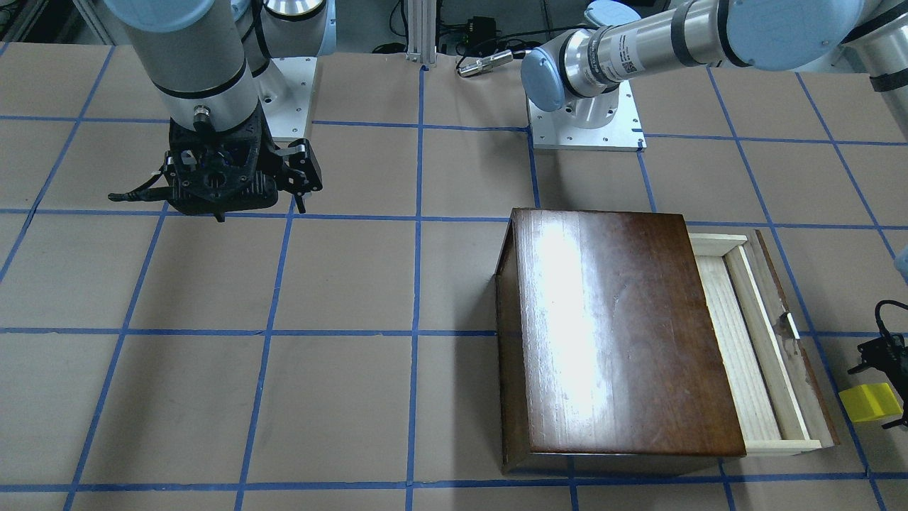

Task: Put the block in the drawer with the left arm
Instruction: 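Lower the left gripper and close it on the yellow cube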

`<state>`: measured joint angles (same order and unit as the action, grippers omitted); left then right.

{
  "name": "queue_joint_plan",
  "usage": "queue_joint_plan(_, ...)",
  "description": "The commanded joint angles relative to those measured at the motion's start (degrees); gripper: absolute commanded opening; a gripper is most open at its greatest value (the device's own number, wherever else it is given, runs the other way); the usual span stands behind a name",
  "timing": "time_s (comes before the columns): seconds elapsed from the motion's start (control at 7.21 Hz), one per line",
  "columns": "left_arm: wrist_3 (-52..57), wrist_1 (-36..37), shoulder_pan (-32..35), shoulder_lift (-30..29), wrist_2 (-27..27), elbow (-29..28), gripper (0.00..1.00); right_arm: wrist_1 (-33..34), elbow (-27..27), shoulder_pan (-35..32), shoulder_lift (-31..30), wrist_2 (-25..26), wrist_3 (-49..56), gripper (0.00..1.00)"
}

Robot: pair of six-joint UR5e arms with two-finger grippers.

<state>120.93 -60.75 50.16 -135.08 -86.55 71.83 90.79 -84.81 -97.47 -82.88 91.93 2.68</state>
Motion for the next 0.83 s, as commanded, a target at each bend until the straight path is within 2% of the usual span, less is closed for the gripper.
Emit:
queue_joint_plan(0.0, 0.0, 0.6, 0.0, -1.0, 0.2, 0.1, 1.0, 0.0, 0.0, 0.0, 0.0, 0.0, 0.0, 1.0)
queue_joint_plan(0.42, 0.0, 0.9, 0.0, -1.8, 0.2, 0.0, 1.0, 0.0, 0.0, 0.0, 0.0, 0.0, 0.0, 1.0)
queue_joint_plan(0.55, 0.0, 0.9, 0.0, -1.8, 0.2, 0.0, 0.89, 0.0, 0.0, 0.0, 0.0, 0.0, 0.0, 1.0)
queue_joint_plan(0.69, 0.5, 1.1, 0.0, -1.8, 0.2, 0.0, 0.6, 0.0, 0.0, 0.0, 0.0, 0.0, 0.0, 1.0)
